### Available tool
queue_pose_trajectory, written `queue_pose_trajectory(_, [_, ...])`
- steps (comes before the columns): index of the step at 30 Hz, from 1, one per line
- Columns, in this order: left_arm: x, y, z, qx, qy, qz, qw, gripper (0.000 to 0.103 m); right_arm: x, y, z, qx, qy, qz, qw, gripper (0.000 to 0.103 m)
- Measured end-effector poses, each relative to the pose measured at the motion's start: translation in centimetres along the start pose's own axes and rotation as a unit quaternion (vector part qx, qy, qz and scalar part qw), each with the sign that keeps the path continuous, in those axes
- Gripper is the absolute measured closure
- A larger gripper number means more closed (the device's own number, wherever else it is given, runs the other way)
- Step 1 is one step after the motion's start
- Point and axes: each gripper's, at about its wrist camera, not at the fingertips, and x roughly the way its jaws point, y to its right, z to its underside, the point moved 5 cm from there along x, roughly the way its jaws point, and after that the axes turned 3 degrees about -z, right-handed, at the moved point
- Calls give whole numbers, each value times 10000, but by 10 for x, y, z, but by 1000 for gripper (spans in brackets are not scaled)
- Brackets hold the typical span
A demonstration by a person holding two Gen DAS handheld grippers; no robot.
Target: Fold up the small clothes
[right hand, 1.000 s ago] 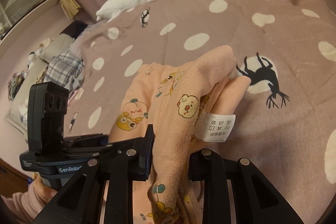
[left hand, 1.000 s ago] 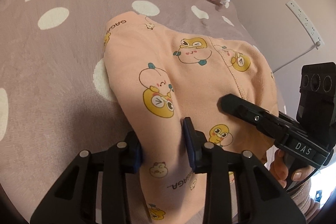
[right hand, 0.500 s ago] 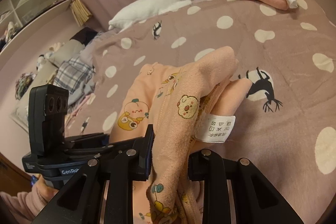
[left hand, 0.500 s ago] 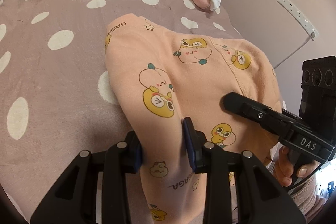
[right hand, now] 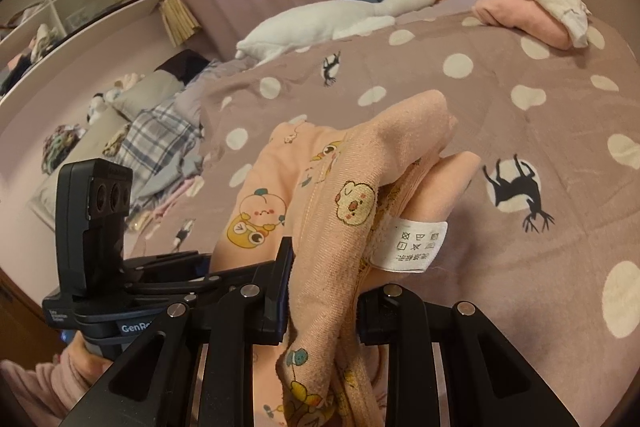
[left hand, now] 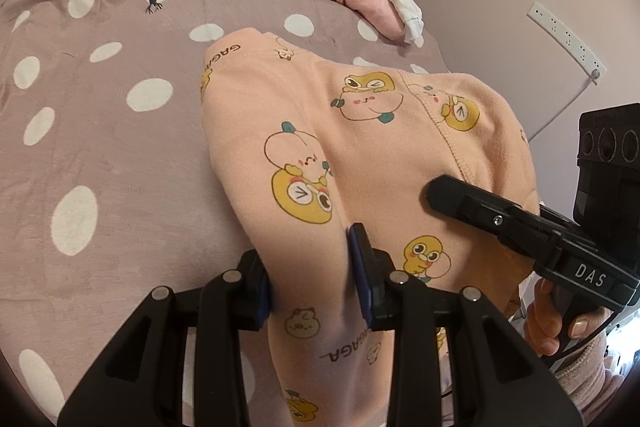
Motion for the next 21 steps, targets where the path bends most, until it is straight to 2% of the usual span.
queue_pose_trajectory(11, [-19,-22,-4,-67,234,-257,9994,70,16,-24,-9,-254,-33,-173,9995,76])
queue_pose_trajectory(21, [-20,-46,-11,-175,284,-434,9985,70,39,-34,-18,-358,-137,-301,9988,76])
